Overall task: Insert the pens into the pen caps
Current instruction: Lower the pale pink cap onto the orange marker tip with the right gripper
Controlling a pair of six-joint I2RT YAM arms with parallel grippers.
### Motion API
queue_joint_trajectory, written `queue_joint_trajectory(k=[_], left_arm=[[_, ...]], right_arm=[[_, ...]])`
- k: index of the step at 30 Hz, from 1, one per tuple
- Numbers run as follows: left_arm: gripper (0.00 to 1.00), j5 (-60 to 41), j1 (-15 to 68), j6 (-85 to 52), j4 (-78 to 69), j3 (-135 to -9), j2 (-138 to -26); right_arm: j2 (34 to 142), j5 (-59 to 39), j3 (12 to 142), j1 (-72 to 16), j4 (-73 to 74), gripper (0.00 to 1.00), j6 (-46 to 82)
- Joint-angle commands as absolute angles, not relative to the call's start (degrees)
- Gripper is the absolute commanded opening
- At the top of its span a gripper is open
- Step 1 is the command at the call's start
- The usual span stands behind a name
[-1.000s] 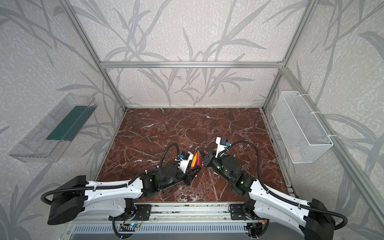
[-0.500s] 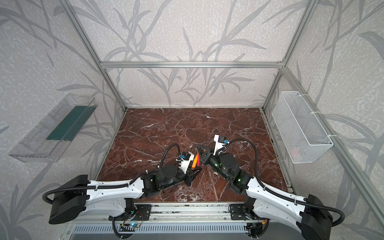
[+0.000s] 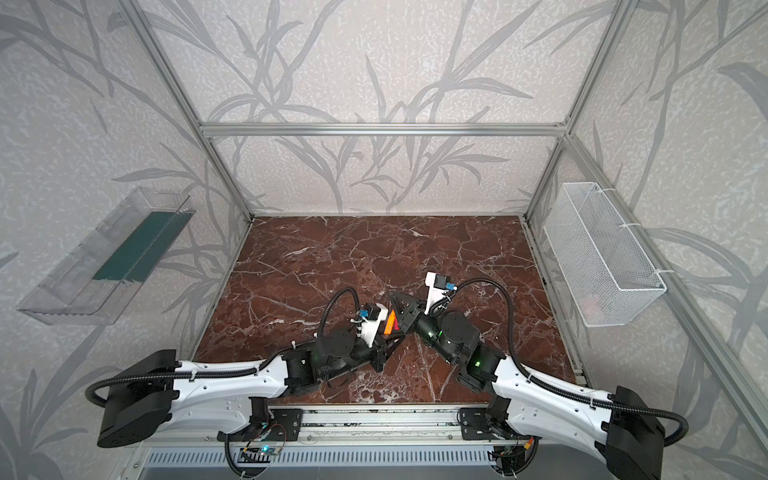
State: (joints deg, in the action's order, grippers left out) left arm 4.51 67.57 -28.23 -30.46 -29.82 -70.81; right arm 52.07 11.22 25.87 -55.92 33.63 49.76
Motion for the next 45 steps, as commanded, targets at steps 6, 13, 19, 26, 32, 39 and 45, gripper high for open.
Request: queue_joint_trajectory(k=[6,13,19,26,32,39,45], left_arm=[[0.00,7.59,67.41,-29.51,-33.51,-27.74,-69.07],[0.00,7.72,67.47,-29.48,-33.97,-26.94,-67.41],[0.00,6.65,67.44,-29.34,-34.48,-27.61,-68.21],[0.00,0.82,63.65,-33.67,-35.73,-27.52,-67.52],[0.00,-2.74,62.60,-33.86,-36.25,-28.13,-66.21],[0.00,-8.07,59.86,-36.65,-38.83,-26.29,-62.83],[0.00,-11.17,59.76,-35.90,-41.78,-24.82,-60.55]], right_arm=[[50.46,13.40,24.19,-58.26,34.55,0.01,49.04],[50.79,13.97,23.11,-58.30,35.50,0.02,49.60],[53.47,13.36,23.47,-58.29,36.86,0.00,50.03],[55.09,15.23,21.88,-62.42,41.30,0.00,48.88],[58.20,15.38,21.12,-63.92,46.24,0.00,48.67],[60.33,16.83,19.13,-65.50,50.84,0.00,45.90],[62.98,14.46,17.71,-65.56,57.00,0.00,44.13]])
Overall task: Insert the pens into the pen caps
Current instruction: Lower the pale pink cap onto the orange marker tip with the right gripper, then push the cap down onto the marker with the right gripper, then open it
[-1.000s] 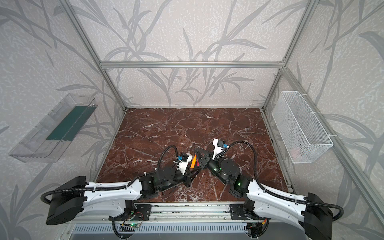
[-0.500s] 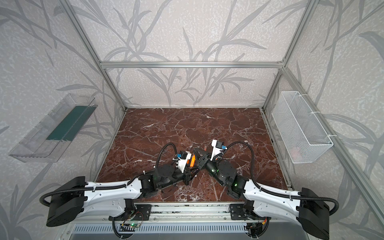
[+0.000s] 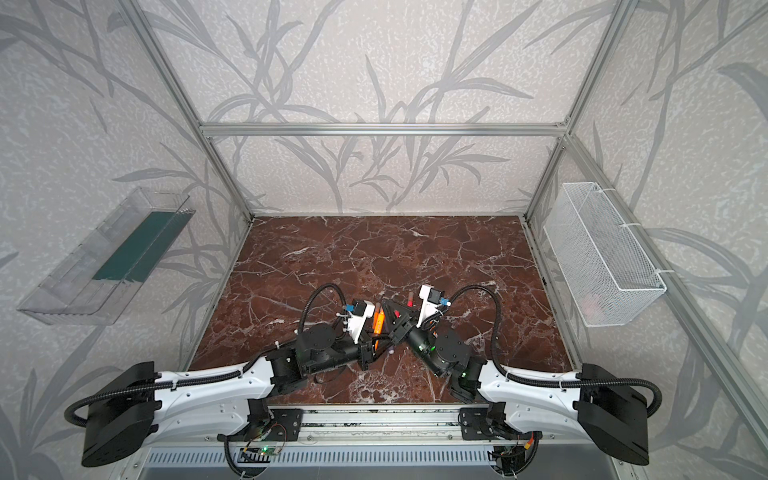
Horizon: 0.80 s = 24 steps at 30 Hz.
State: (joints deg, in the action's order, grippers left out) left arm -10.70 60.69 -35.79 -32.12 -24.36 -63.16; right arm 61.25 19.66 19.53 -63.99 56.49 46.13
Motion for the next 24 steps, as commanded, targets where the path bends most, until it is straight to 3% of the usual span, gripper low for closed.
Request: queue_joint_trajectory(k=[1,6,12,16,24], left_arm=[[0.00,-11.21,59.76,-35.78,-41.84,-24.83,-60.23],[0.00,-10.72,59.77,-34.27,-39.79,-25.23,-59.25],[0.00,-6.50,59.77,-30.72,-33.36,-26.25,-57.43],[0.00,-3.84,59.72,-29.09,-30.66,-26.61,-56.13],[0.00,-2.01,59.70,-27.10,-27.18,-27.42,-55.17]], right_arm=[[63.42,13.72,17.83,-65.52,57.49,0.00,44.03],[64.51,12.41,20.61,-65.59,52.44,0.04,45.42],[62.08,16.26,25.46,-65.91,34.06,0.07,48.00],[61.41,16.61,24.71,-67.12,34.72,0.10,46.71],[59.10,16.10,25.61,-67.32,31.36,0.28,45.38]])
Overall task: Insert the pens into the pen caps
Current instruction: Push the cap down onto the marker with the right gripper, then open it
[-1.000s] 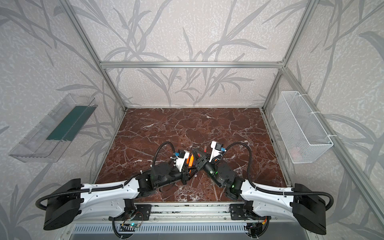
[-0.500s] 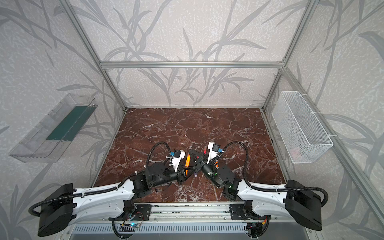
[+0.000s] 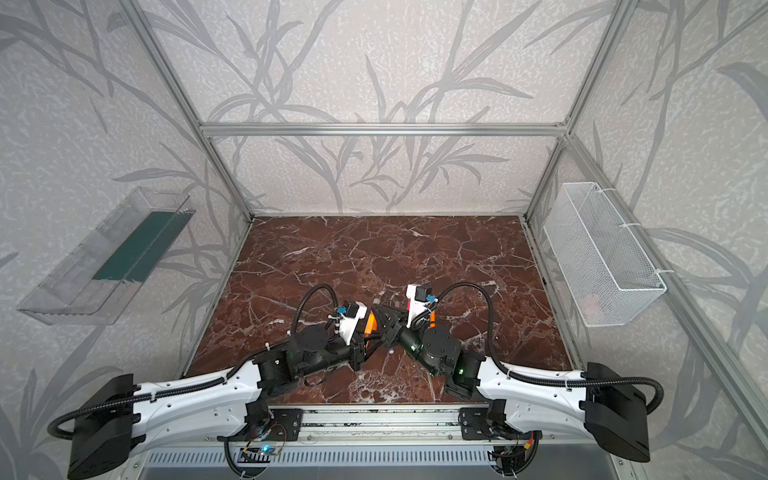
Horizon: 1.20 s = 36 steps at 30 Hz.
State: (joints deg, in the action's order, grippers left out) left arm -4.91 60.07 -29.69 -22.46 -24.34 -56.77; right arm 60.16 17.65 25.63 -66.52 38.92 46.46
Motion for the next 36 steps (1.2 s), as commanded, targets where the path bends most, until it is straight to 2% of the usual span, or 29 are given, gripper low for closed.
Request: queue_joint_trajectory(k=[1,4,10,18,27,36], left_arm=[[0.00,-2.02,59.82,-27.00,-27.07,-27.42,-55.27],[0.00,-2.66,59.89,-26.49,-27.07,-27.42,-56.01],[0.00,-3.26,60.20,-26.23,-27.59,-27.16,-57.30],[0.00,-5.25,62.22,-23.68,-27.82,-28.29,-59.87],[0.00,-6.78,64.02,-21.28,-28.04,-29.66,-62.77],[0.00,-6.70,64.39,-20.92,-28.21,-29.62,-63.22]], right_arm=[[58.38,16.32,25.99,-67.32,30.23,0.31,44.97],[54.90,18.20,27.32,-67.32,25.80,0.49,43.08],[44.85,23.97,26.80,-67.26,20.53,0.64,39.92],[41.00,24.72,28.37,-64.95,19.75,0.65,37.04],[47.49,20.92,33.94,-61.61,18.03,0.65,38.74],[51.91,20.70,35.09,-61.60,18.70,0.54,39.90]])
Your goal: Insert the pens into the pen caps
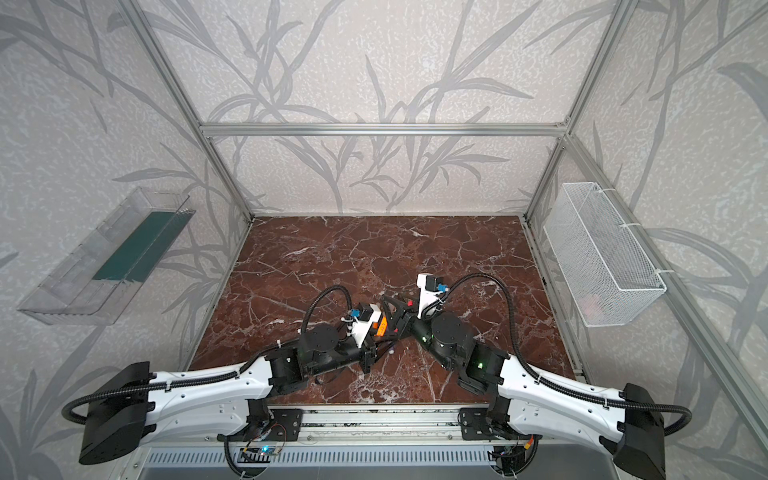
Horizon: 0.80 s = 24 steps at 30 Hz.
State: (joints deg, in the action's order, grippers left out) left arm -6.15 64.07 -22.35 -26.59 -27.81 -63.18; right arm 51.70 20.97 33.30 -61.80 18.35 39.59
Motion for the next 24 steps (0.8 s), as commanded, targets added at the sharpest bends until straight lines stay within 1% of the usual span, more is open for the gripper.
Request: queue_joint_trajectory(k=[1,3,6,13,15,17,22,24], left_arm=[[0.00,-6.68,64.35,-20.92,-28.32,-29.64,-63.22],[0.00,-6.68,64.44,-20.92,-28.27,-29.53,-63.24],[0.00,-6.81,64.47,-20.83,-28.21,-29.62,-63.28],[0.00,-6.70,64.60,-20.72,-28.04,-29.71,-63.45],[0.00,-6.68,64.59,-20.65,-28.08,-29.75,-63.47],[0.00,-6.65,64.59,-20.52,-28.04,-29.79,-63.54],[0.00,-5.90,64.60,-19.85,-27.69,-30.31,-63.90],[0.00,-4.93,64.60,-18.64,-26.47,-31.12,-63.73]], right_arm=[[52.18,20.68,35.24,-61.60,18.72,0.52,39.99],[52.63,20.83,35.47,-61.60,18.71,0.47,40.00],[53.25,20.74,35.93,-61.53,18.72,0.44,39.90],[54.04,20.22,37.45,-61.53,17.86,0.43,39.10],[54.61,19.88,37.62,-61.57,17.74,0.40,39.16],[55.25,19.43,37.88,-61.53,17.48,0.34,39.17],[55.90,16.68,38.75,-61.60,15.12,0.07,39.26],[55.73,15.45,38.60,-61.57,14.05,0.00,39.46]])
